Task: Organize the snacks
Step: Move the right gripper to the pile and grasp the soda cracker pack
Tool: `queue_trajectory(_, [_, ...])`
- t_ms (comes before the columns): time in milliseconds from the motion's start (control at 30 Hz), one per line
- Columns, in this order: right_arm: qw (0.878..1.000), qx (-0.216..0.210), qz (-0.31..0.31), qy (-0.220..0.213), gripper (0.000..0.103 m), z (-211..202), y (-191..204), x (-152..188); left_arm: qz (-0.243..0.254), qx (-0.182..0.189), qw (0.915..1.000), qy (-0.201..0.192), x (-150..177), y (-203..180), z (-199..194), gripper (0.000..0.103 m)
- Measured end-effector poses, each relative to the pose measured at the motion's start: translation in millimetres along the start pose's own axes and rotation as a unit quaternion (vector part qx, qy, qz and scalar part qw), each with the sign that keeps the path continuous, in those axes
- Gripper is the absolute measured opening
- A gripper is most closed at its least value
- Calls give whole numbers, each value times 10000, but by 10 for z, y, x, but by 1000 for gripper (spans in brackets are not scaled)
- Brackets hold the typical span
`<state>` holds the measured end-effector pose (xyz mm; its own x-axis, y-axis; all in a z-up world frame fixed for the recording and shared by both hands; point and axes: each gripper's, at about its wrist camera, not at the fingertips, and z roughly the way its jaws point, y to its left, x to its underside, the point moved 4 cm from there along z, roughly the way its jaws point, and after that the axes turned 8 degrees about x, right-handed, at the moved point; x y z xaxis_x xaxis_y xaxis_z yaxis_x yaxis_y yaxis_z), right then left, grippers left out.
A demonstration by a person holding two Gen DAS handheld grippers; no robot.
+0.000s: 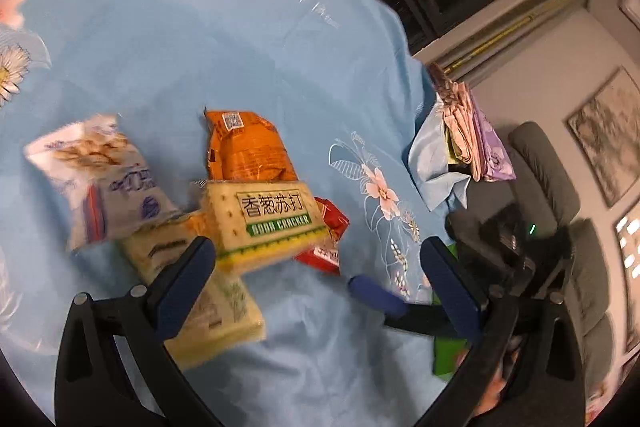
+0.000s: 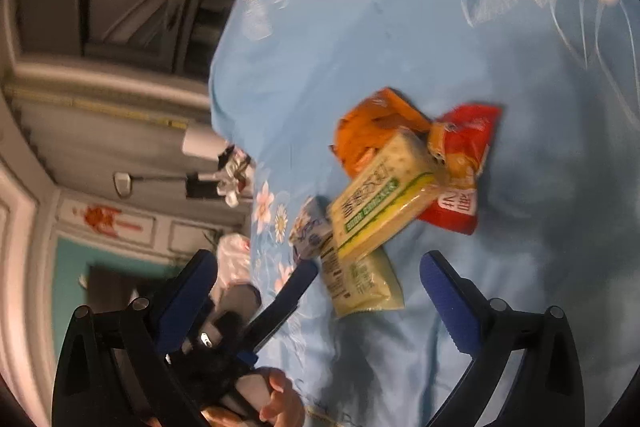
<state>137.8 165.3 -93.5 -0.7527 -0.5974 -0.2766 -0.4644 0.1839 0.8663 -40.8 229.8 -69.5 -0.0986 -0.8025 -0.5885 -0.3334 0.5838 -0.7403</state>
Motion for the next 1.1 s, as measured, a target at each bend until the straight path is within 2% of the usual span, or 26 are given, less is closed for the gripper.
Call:
queue_trajectory(67, [9996, -147, 223, -23, 102, 49, -87, -18, -392, 209, 9990, 91, -46, 101, 74, 102])
queue_trajectory(133, [9984, -258, 509, -14, 101, 90, -184, -26, -668, 371, 9971, -16, -79, 183, 68, 102])
queue_trajectory(233, [9955, -466, 820, 57, 97, 159, -276, 5, -856, 471, 9951, -147, -121, 261, 3, 102])
queue_trajectory(267, [9952, -410, 892, 46, 94, 178, -305, 14, -931, 543, 9939, -241, -135, 281, -34, 102])
queue_trajectory(333, [9954, -173, 937, -37, 81, 218, -344, 9, -1056, 494, 9925, -361, -173, 322, -49, 102])
queue_trajectory(367, [9950, -149, 986, -68, 80, 216, -358, 7, -1063, 443, 9927, -356, -196, 332, -26, 102])
queue_trajectory(467, [9943, -244, 1034, -114, 79, 196, -360, -17, -843, 175, 9961, -186, -279, 302, 91, 102])
queue_trajectory(533, [9943, -108, 1058, -94, 79, 234, -381, -20, -807, 51, 9967, 19, -327, 298, 160, 102])
queue_trajectory(667, [9918, 87, 1263, -199, 68, 258, -438, -71, -1223, 529, 9908, 250, -393, 397, 233, 100])
queue_trajectory(700, [9909, 180, 1314, -230, 62, 275, -461, -84, -1262, 621, 9896, 303, -398, 417, 234, 100])
queue_trajectory(800, [9895, 311, 1382, -292, 48, 317, -498, -114, -1086, 612, 9904, 602, -407, 401, 300, 96])
queue_trajectory(900, [9880, 276, 1467, -408, 34, 333, -559, -139, -947, 375, 9919, 764, -401, 414, 370, 79])
queue_trajectory(967, [9862, 34, 1551, -576, 27, 313, -586, -145, -1028, 229, 9916, 752, -391, 490, 374, 53])
queue_trajectory(1000, [9856, -141, 1542, -674, 24, 301, -601, -145, -1132, 208, 9908, 714, -381, 544, 365, 46])
queue_trajectory(1033, [9851, -267, 1522, -760, 22, 288, -615, -139, -1256, 230, 9895, 683, -367, 603, 352, 36])
queue_trajectory(1067, [9846, -365, 1497, -827, 21, 274, -631, -127, -1350, 277, 9883, 657, -360, 648, 335, 30])
queue_trajectory(1100, [9849, -391, 1464, -833, 21, 278, -628, -118, -1484, 385, 9863, 602, -353, 698, 306, 30])
